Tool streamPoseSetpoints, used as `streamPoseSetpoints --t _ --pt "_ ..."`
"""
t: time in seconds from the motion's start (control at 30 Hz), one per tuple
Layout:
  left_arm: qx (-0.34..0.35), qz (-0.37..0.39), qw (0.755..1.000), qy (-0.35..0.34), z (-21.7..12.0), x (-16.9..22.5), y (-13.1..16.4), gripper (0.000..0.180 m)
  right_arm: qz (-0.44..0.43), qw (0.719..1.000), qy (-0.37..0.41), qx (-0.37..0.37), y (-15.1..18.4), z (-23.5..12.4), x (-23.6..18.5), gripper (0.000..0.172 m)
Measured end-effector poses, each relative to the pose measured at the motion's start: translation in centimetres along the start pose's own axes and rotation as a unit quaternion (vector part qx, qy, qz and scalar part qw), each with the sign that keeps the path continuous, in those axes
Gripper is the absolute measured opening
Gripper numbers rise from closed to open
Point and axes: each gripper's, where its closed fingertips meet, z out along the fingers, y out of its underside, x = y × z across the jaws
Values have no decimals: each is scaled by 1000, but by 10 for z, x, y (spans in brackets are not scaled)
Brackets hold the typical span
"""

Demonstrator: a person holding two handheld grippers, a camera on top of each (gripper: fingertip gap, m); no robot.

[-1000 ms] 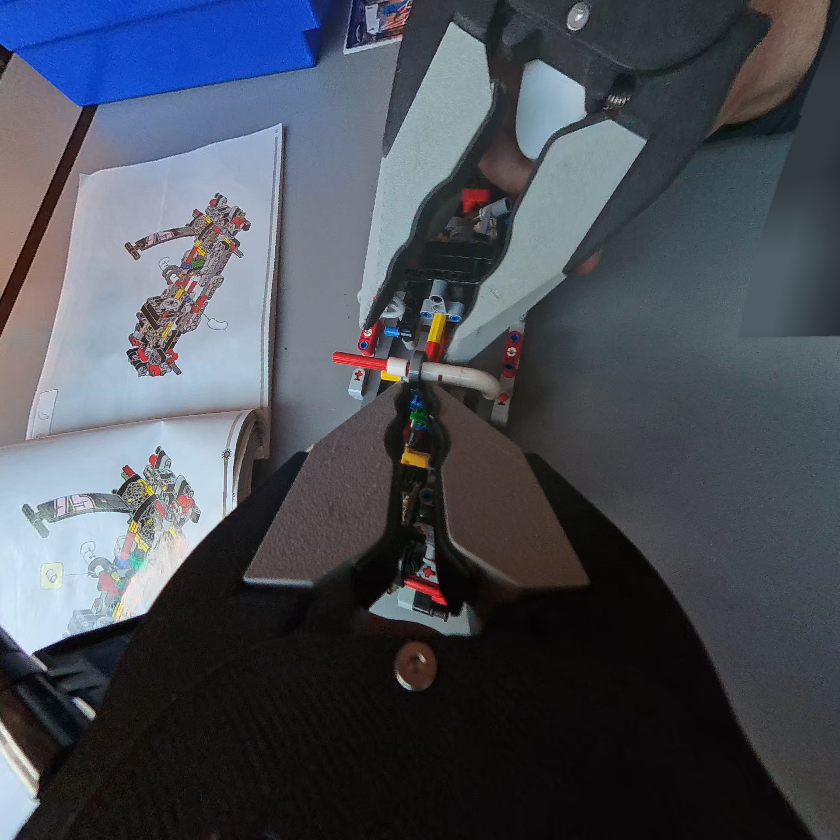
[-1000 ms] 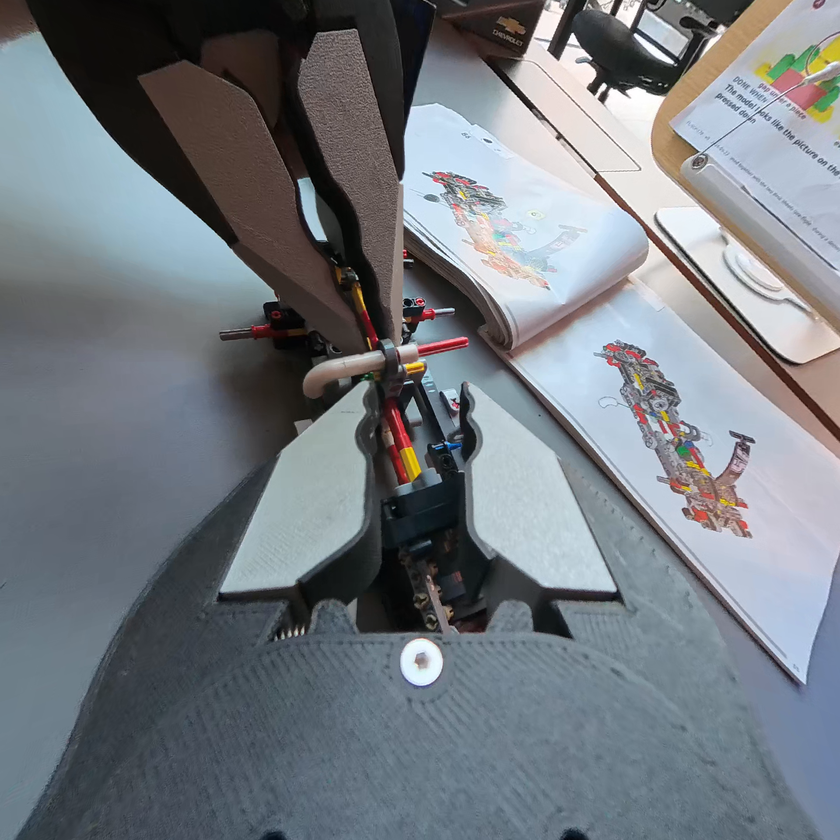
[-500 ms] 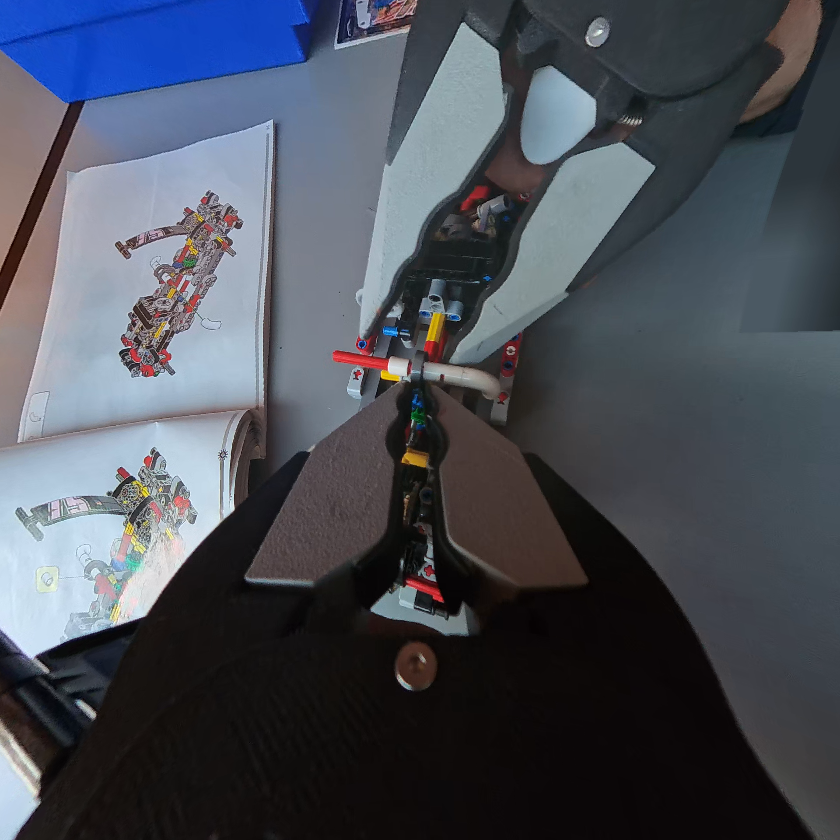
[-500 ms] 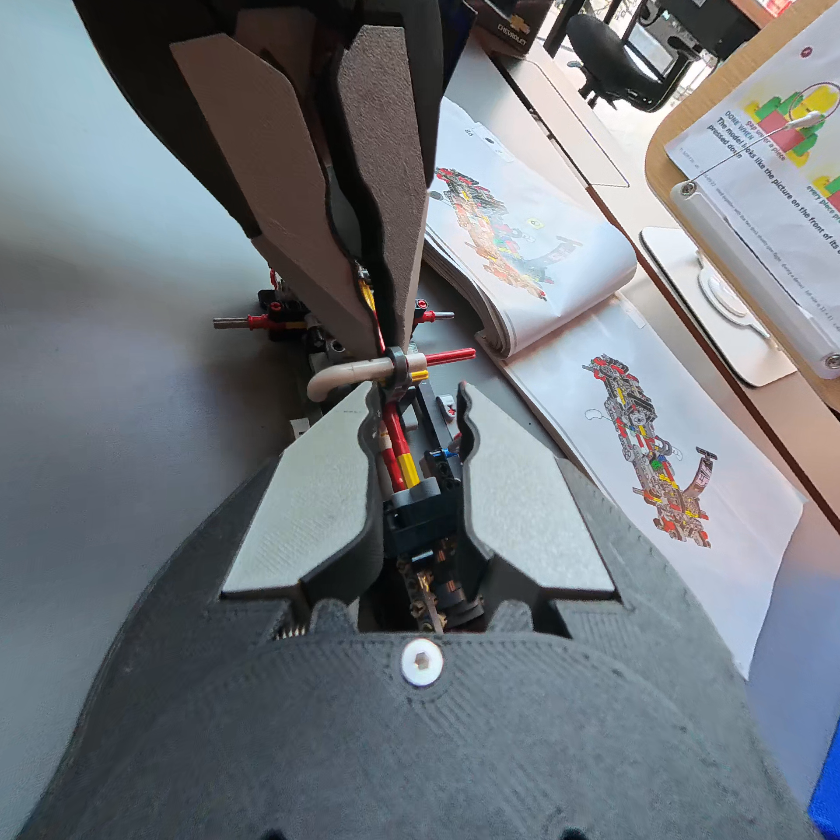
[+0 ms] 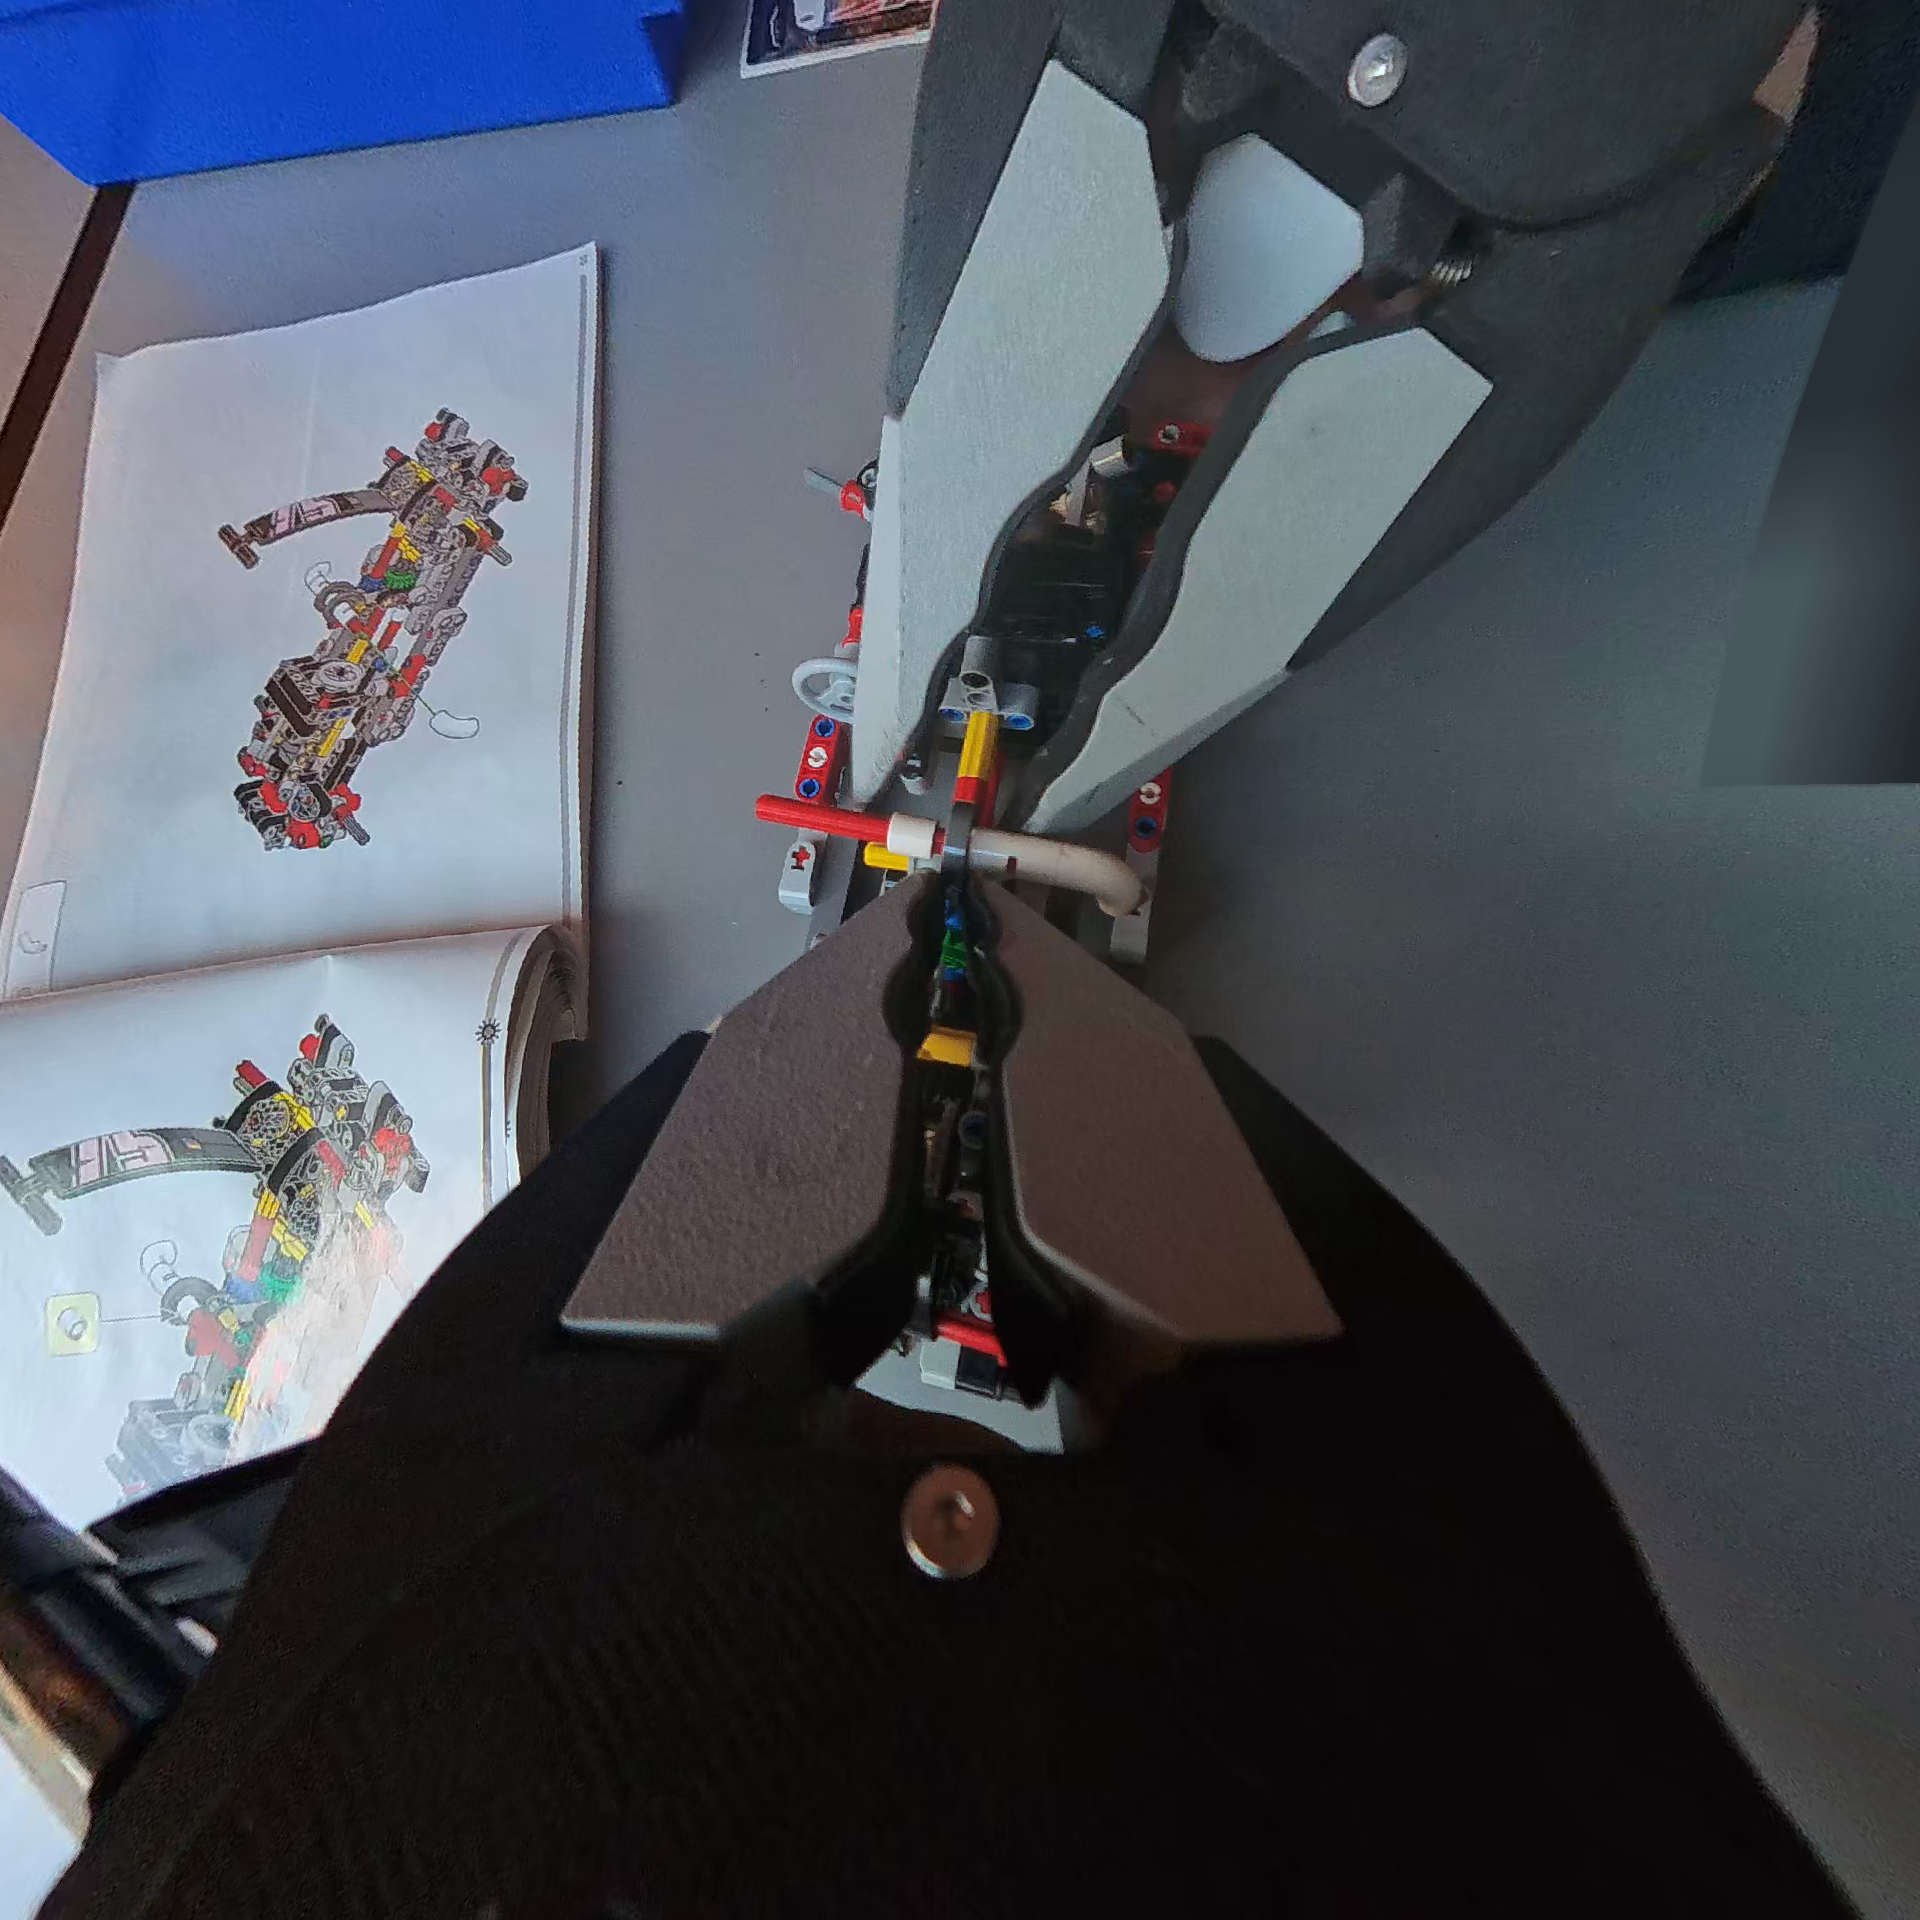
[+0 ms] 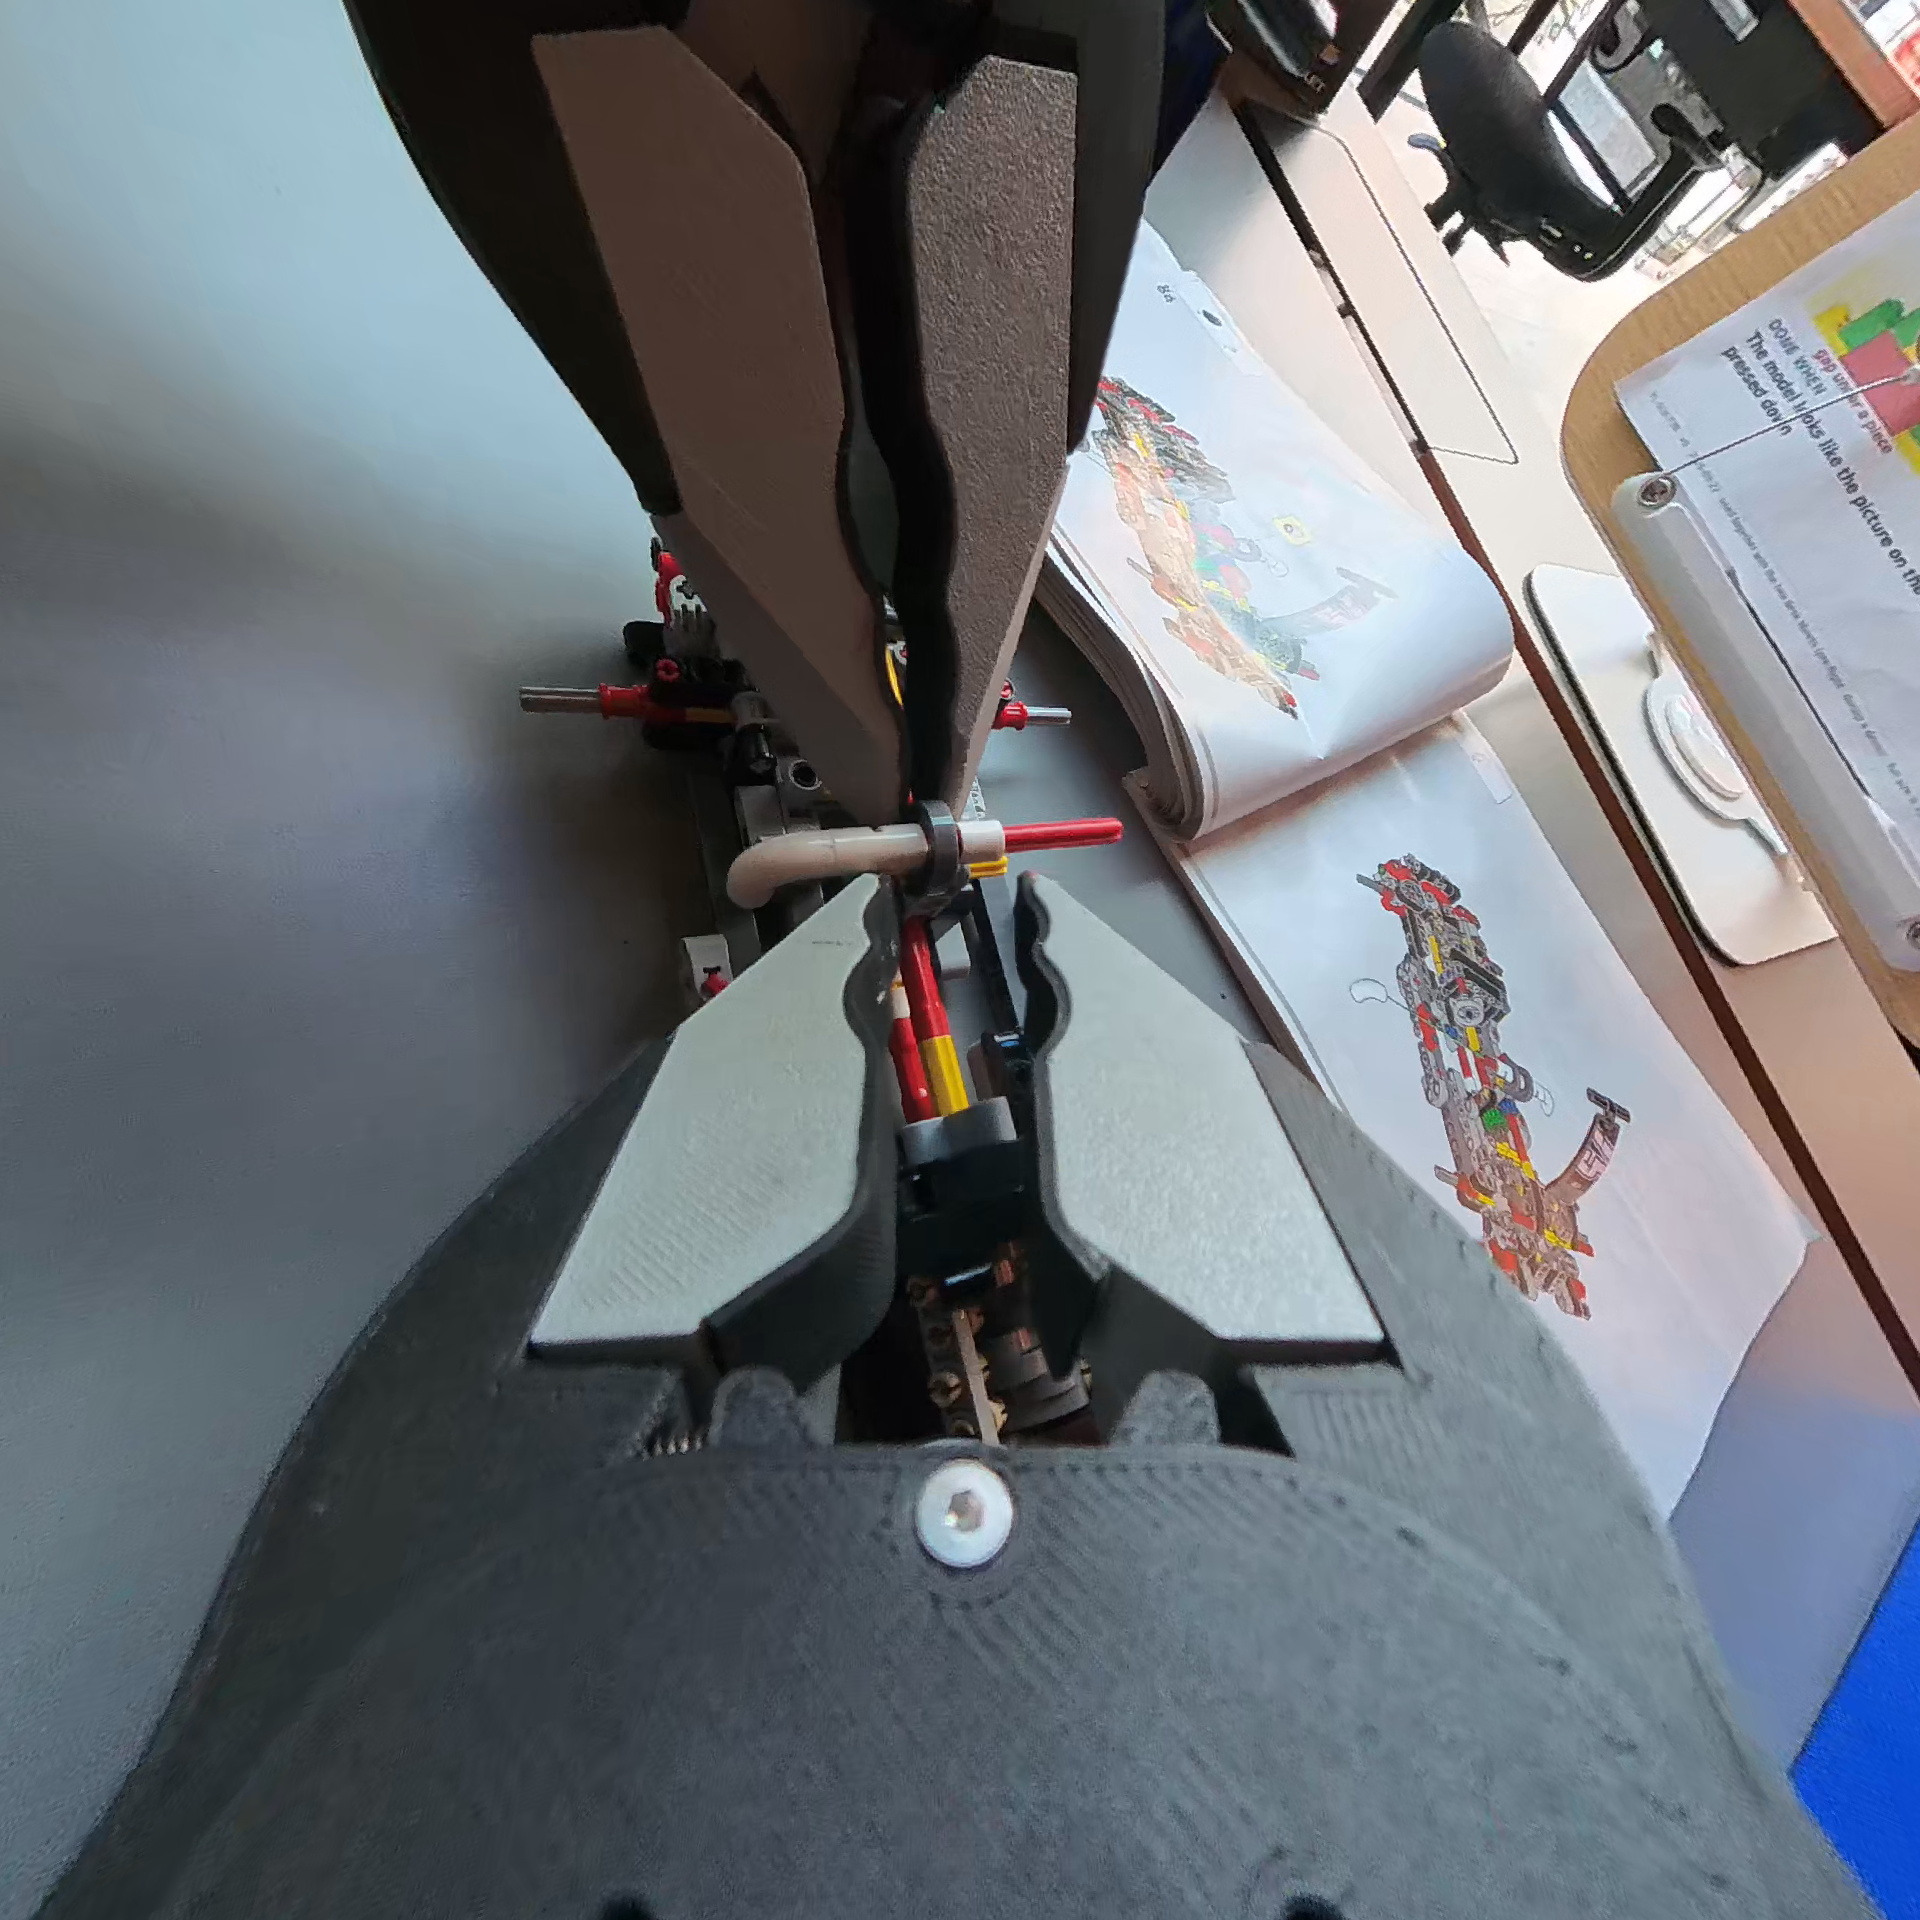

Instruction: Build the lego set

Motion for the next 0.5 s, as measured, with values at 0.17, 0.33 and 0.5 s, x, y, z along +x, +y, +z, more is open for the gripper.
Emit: streamPoseSetpoints --t 0.17,0.33,0.5 --pt "-2 -4 1000 1 0 0 0 0 4 1000 -12 1 0 0 0 20" --pt "-1 -7 1000 -4 0 -1 0 0 -13 1000 -20 -5 -1 1 -2 14" --pt "-2 -8 1000 -7 0 -2 1 0 -20 999 -41 -12 -1 2 -3 10"
